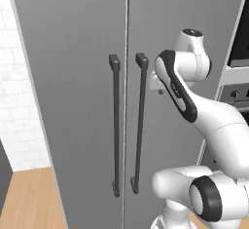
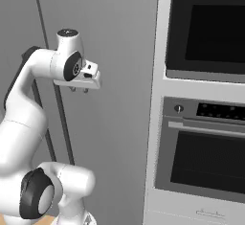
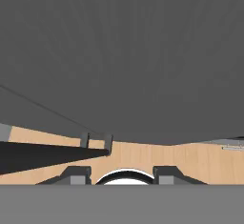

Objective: Take the strawberry from the fridge and place it on top of the pancake, located on the dining counter.

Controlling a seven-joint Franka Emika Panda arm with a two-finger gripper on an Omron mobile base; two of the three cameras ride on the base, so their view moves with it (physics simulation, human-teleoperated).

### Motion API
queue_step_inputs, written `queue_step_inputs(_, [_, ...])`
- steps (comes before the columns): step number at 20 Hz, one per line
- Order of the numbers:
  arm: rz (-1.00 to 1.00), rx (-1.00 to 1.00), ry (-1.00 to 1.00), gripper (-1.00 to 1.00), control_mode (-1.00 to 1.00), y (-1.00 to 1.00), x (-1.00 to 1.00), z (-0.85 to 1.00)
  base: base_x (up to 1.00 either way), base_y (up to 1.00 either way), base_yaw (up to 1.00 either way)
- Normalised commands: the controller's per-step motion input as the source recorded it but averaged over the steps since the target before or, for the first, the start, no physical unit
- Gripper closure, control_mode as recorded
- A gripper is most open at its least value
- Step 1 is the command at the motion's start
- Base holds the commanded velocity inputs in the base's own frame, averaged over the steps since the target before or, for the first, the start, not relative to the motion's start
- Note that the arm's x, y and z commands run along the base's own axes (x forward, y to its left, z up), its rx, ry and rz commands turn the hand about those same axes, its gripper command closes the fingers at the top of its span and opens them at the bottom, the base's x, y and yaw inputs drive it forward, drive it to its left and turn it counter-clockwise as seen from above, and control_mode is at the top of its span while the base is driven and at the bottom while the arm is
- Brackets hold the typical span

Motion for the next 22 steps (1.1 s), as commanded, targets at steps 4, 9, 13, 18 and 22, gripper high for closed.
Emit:
queue_step_inputs(4, [0.00, 0.00, 0.00, -1.00, 1.00, 0.00, -0.02, 0.00, -0.18, 0.00, 0.00])
queue_step_inputs(9, [0.00, 0.00, 0.00, -1.00, 1.00, 0.00, 0.00, 0.00, -0.67, 0.16, -0.02])
queue_step_inputs(13, [0.00, 0.00, 0.00, -1.00, 1.00, 0.00, 0.00, 0.00, -0.83, 0.50, 0.00])
queue_step_inputs(18, [0.00, 0.00, 0.00, -1.00, 1.00, 0.00, 0.00, 0.00, -0.66, 0.26, 0.00])
queue_step_inputs(22, [0.00, 0.00, 0.00, -1.00, 1.00, 0.00, 0.00, 0.00, -0.16, 0.41, 0.00])
